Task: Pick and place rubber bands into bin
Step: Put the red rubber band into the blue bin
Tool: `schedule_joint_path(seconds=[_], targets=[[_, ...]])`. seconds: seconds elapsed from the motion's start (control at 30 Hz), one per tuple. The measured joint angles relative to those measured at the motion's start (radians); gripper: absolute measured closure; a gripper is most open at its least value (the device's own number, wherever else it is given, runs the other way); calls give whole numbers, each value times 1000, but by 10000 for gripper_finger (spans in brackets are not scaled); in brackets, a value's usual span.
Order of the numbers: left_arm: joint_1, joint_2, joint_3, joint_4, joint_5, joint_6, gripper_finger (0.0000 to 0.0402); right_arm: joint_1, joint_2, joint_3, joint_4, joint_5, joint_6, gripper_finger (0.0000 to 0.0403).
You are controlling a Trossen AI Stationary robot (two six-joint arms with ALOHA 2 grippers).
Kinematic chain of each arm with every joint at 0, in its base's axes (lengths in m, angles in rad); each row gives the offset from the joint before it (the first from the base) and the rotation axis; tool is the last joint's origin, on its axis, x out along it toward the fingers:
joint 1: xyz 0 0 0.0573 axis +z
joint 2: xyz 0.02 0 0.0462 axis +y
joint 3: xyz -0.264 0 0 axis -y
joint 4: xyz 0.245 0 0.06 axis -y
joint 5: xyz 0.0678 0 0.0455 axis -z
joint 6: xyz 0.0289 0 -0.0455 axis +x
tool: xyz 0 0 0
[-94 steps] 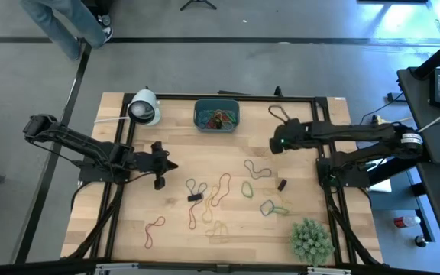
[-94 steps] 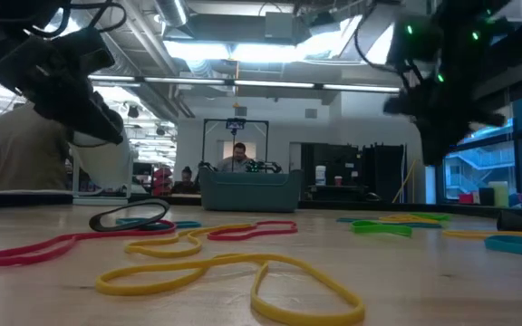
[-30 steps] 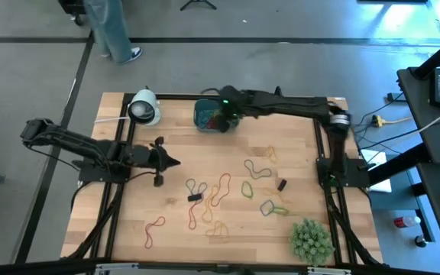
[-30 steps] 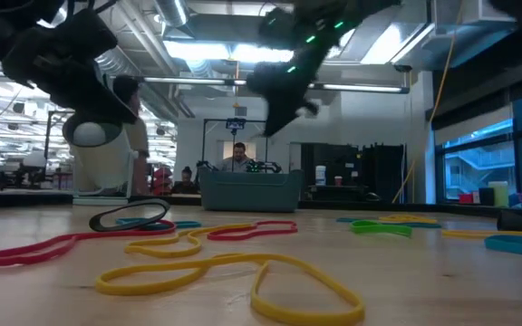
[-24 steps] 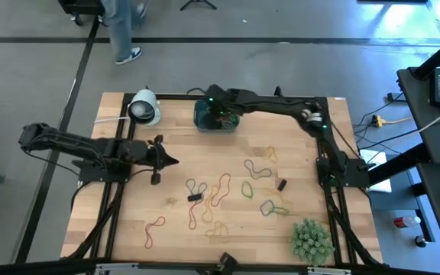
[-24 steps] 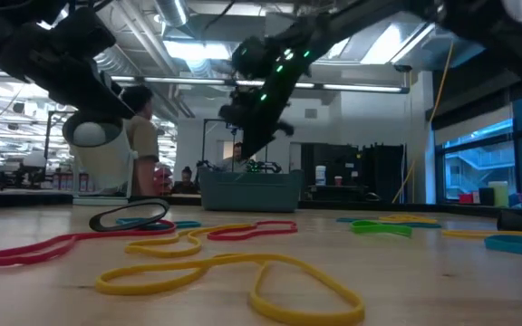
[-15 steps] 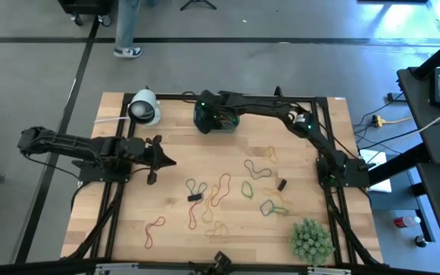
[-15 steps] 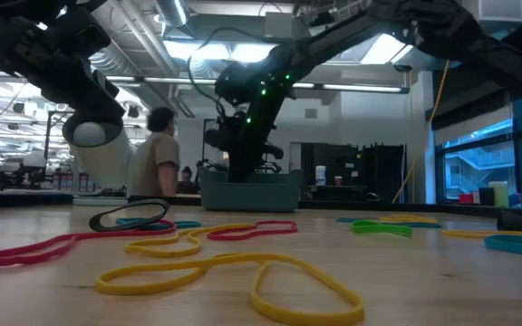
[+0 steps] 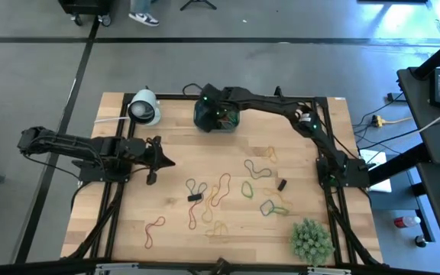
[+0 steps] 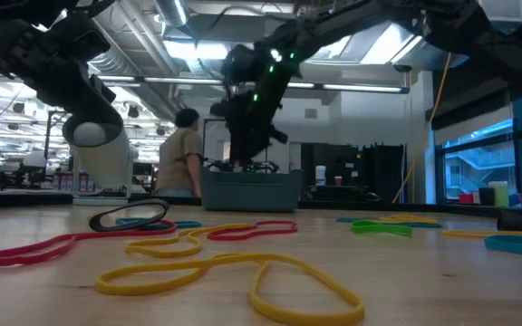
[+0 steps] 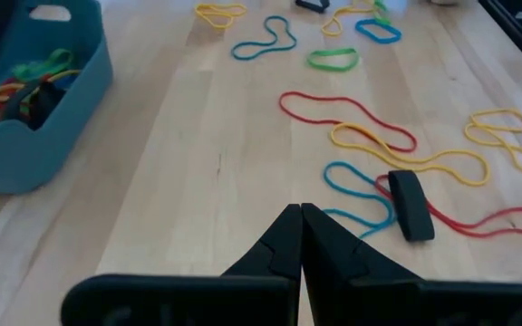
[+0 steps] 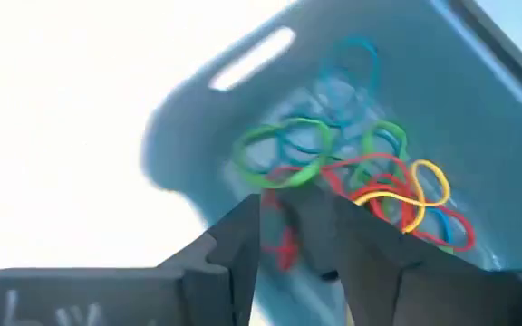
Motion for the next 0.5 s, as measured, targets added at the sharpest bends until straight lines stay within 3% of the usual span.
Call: schedule_joint_path(seconds=[0.17, 0.33, 0.43, 0.5], targets=[[-10, 2, 0, 2, -5, -30, 400, 42, -80, 10, -41, -15, -51, 293], [-47, 17, 3, 3, -28, -115, 400, 120, -136, 8, -133, -4, -138, 352], [-88, 51, 31, -2, -87, -209, 400, 169, -188, -44, -133, -8, -193, 392], [-121, 90, 59, -1, -126, -257, 400, 203, -238, -129, -105, -11, -206, 395]])
